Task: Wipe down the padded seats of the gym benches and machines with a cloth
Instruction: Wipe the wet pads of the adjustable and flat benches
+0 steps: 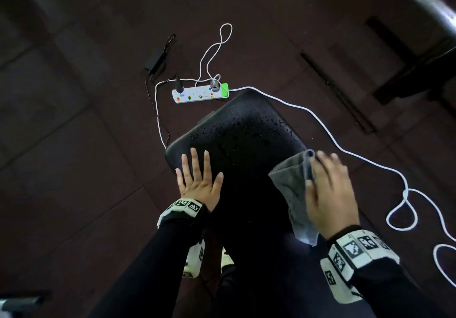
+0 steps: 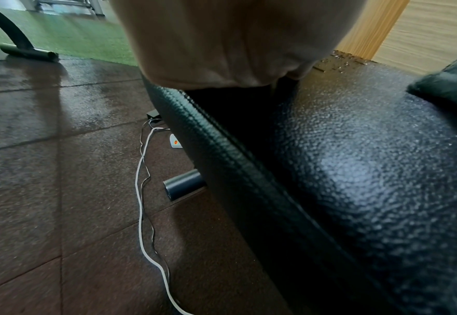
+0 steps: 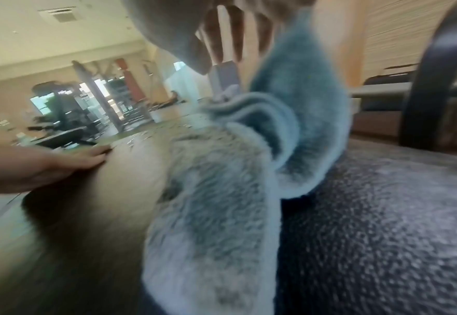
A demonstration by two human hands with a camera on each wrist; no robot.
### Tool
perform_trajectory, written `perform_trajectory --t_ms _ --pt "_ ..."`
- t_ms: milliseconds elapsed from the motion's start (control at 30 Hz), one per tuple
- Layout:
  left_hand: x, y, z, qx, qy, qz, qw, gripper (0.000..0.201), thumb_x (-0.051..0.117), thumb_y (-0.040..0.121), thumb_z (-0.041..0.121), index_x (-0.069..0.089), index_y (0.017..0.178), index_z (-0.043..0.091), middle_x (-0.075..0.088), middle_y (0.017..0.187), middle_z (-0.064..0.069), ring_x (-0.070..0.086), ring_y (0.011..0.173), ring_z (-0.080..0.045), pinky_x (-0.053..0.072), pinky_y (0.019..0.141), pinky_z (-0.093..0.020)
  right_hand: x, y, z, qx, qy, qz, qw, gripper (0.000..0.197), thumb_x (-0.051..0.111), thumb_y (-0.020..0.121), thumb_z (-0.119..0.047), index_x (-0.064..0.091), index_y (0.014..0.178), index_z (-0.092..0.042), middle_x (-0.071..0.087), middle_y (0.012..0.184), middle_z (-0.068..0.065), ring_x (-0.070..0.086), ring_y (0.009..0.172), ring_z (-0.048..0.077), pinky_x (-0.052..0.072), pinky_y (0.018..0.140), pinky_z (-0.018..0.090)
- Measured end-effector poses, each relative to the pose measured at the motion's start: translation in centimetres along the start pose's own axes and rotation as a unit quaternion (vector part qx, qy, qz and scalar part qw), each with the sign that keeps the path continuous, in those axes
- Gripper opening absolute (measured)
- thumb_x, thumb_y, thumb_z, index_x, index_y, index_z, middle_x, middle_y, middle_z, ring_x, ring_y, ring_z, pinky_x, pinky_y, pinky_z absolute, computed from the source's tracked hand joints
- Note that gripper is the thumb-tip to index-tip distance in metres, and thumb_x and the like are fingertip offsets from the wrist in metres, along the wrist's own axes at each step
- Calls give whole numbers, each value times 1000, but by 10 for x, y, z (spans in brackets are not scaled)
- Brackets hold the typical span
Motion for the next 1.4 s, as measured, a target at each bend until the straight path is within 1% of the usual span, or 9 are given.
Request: perform_trajectory --t_ms 100,233,333,400,500,600,767,1133,1400 --pt "2 2 -2 3 -4 -4 1000 68 -12 75 67 -41 130 39 -59 131 13 -56 119 -10 -41 95 -30 28 -7 -19 -111 -75 -121 984 55 38 91 -43 46 137 -15 37 148 6 28 138 32 20 110 55" --pt "2 1 -5 13 -12 39 999 74 -11 74 66 -29 140 38 -48 142 11 -46 130 -11 -34 104 -32 57 -19 16 -14 -124 -219 968 59 16 92 -61 27 145 -37 17 156 1 15 140 34 10 109 52" --pt "-6 -1 -14 30 -40 123 991 73 8 86 58 5 152 29 -13 159 1 -12 147 -19 -9 117 -39 55 -30 35 13 -107 -215 971 67 11 92 -64 19 148 -29 15 156 7 13 140 36 9 111 48" --pt "-14 2 -28 5 -70 166 984 68 25 93 52 15 153 21 -2 161 -8 -3 148 -25 -2 117 -45 49 -40 46 56 -69 -189 978 75 13 90 -68 9 150 -23 9 157 6 5 142 31 1 114 40" --pt "-14 11 -45 -29 -110 146 983 66 35 100 42 3 153 19 -17 159 -6 -13 147 -24 -4 119 -48 41 -53 60 112 -18 -149 982 76 14 89 -69 5 150 -26 8 157 3 6 142 29 -3 115 32" --pt "-9 13 -45 -2 -153 133 979 69 33 100 40 -9 151 21 -33 148 6 -24 143 -20 -9 119 -42 39 -42 59 126 0 -122 984 71 20 92 -62 28 146 -16 31 150 13 30 133 35 16 111 37" --pt "-2 15 -49 4 -136 119 984 72 8 88 63 -23 144 29 -44 142 9 -19 145 -24 -13 115 -35 43 15 48 179 65 -68 979 70 29 87 -53 42 138 -7 49 137 14 47 120 36 32 100 42" --pt "2 16 -52 5 -141 105 984 71 -1 85 63 -27 143 31 -46 145 4 -32 141 -17 -15 116 -35 100 167 -13 99 45 -141 984 58 34 96 -46 30 144 -14 43 140 17 45 120 42 36 102 49" --pt "3 17 -54 10 -142 109 984 77 -11 83 70 -24 146 28 -44 147 3 -28 143 -21 -13 117 -37 121 185 -70 -50 -64 -170 982 68 21 88 -57 27 147 -23 22 155 8 21 137 45 11 112 54"
Point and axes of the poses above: each hand's wrist, its own y-axis towards the middle knuckle, its own x-axis out of the palm, z = x × y, the point moved 4 cm from there along y, towards the middle knuckle
